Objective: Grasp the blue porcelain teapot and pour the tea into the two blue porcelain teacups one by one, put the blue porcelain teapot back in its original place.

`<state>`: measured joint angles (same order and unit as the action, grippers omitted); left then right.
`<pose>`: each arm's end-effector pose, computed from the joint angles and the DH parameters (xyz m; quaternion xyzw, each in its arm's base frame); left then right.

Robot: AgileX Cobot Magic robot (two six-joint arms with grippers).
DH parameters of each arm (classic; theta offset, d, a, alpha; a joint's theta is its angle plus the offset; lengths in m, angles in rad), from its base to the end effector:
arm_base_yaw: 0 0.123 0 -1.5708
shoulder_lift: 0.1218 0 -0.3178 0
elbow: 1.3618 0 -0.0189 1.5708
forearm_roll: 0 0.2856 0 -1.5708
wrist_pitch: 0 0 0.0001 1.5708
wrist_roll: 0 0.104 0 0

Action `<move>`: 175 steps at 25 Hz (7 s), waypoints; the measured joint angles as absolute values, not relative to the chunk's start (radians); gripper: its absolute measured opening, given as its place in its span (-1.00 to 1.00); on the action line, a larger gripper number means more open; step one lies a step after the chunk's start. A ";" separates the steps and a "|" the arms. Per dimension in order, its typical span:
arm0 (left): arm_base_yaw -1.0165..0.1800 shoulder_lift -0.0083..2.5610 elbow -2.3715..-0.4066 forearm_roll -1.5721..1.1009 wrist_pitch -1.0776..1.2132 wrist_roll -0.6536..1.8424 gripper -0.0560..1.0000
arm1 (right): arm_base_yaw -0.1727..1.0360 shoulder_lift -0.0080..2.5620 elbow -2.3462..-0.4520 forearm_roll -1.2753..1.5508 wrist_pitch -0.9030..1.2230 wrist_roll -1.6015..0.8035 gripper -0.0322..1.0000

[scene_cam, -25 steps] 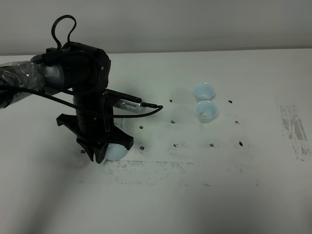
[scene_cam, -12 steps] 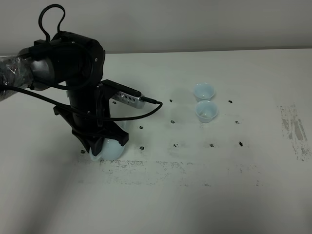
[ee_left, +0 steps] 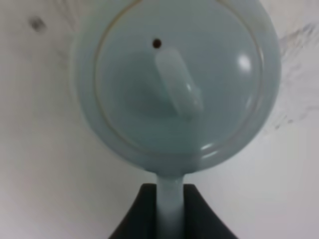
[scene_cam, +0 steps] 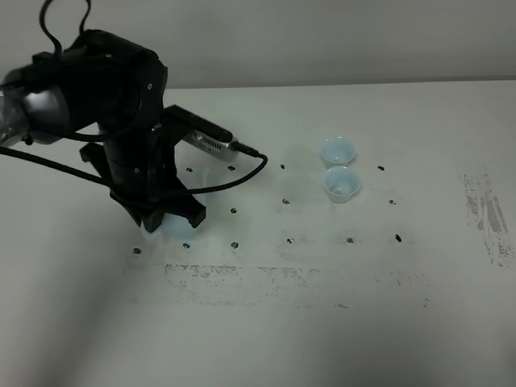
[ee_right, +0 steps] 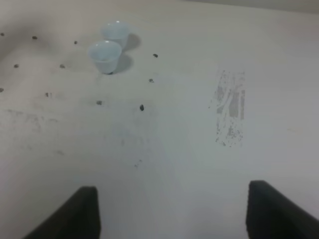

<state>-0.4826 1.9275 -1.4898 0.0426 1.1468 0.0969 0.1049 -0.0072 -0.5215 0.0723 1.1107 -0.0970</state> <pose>0.3815 -0.1953 0.2211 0.2932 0.9552 0.0123 0.0398 -0.0029 0.0065 0.2905 -0.0893 0.8535 0.0381 0.5119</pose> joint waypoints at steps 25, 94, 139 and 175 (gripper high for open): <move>-0.365 2.122 -1.933 -0.201 1.194 0.650 -0.77 | 0.105 -0.007 -0.521 0.072 1.111 -0.097 0.21; -0.433 2.434 -2.366 -0.284 1.193 0.932 -0.77 | 0.105 -0.007 -0.521 0.073 1.111 -0.097 0.21; -0.326 2.437 -2.459 -0.339 1.193 1.384 -0.77 | 0.105 -0.007 -0.521 0.073 1.111 -0.097 0.21; -0.362 2.486 -2.459 -0.335 1.146 1.603 -0.77 | 0.105 -0.007 -0.521 0.074 1.111 -0.097 0.21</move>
<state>-0.3619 2.4856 -2.4594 -0.3348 1.1457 1.6032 0.1049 -0.0072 -0.5215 0.0740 1.1107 -0.0970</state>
